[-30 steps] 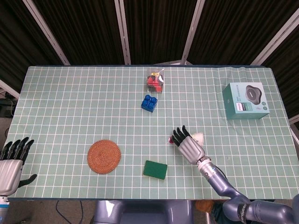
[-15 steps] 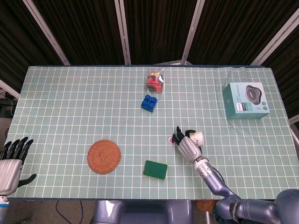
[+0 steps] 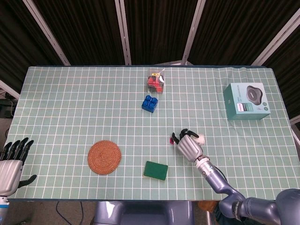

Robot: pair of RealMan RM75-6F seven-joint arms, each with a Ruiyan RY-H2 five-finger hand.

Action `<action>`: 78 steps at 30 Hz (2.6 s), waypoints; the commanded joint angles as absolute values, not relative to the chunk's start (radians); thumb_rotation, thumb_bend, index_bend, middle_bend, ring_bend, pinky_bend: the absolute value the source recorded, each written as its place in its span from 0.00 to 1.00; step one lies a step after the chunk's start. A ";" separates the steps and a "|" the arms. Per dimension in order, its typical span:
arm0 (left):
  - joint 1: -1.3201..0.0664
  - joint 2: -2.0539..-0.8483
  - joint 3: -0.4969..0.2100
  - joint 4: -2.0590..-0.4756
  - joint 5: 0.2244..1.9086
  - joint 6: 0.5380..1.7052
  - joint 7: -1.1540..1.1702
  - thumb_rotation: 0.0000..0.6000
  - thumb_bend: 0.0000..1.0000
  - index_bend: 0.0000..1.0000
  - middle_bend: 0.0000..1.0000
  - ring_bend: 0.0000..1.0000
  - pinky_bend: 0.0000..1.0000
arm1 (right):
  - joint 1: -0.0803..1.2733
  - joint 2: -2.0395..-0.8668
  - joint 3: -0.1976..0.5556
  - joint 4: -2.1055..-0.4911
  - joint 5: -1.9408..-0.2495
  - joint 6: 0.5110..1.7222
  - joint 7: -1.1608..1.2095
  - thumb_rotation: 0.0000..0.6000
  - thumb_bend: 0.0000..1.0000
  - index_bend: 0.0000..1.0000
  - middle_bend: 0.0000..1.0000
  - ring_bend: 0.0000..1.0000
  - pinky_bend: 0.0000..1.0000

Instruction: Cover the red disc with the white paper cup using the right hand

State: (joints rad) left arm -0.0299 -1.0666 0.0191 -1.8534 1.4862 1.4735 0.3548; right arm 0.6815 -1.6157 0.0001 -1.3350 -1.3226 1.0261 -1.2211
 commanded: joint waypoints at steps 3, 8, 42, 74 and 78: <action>-0.031 -1.066 0.018 -1.854 1.484 1.472 0.354 1.00 0.00 0.00 0.00 0.00 0.00 | 0.684 -1.561 0.051 -1.345 -1.431 1.110 -0.880 1.00 0.22 0.11 0.42 0.31 0.64; -0.032 -1.064 0.021 -1.858 1.483 1.467 0.352 1.00 0.00 0.00 0.00 0.00 0.00 | 0.675 -1.541 0.126 -1.410 -1.392 1.127 -0.606 1.00 0.22 0.12 0.42 0.31 0.64; -0.045 -1.062 0.019 -1.856 1.447 1.440 0.347 1.00 0.00 0.00 0.00 0.00 0.00 | 0.735 -1.793 0.225 -1.227 -1.238 1.028 -0.213 1.00 0.22 0.12 0.42 0.28 0.63; -0.028 -1.035 0.041 -1.868 1.533 1.491 0.301 1.00 0.00 0.00 0.00 0.00 0.00 | 0.561 -1.413 0.098 -1.638 -1.393 1.189 -0.234 1.00 0.07 0.00 0.00 0.00 0.00; -0.019 -1.054 0.031 -1.835 1.564 1.534 0.306 1.00 0.00 0.00 0.00 0.00 0.00 | 0.499 -1.328 0.077 -1.631 -1.475 1.303 -0.205 1.00 0.01 0.00 0.00 0.00 0.00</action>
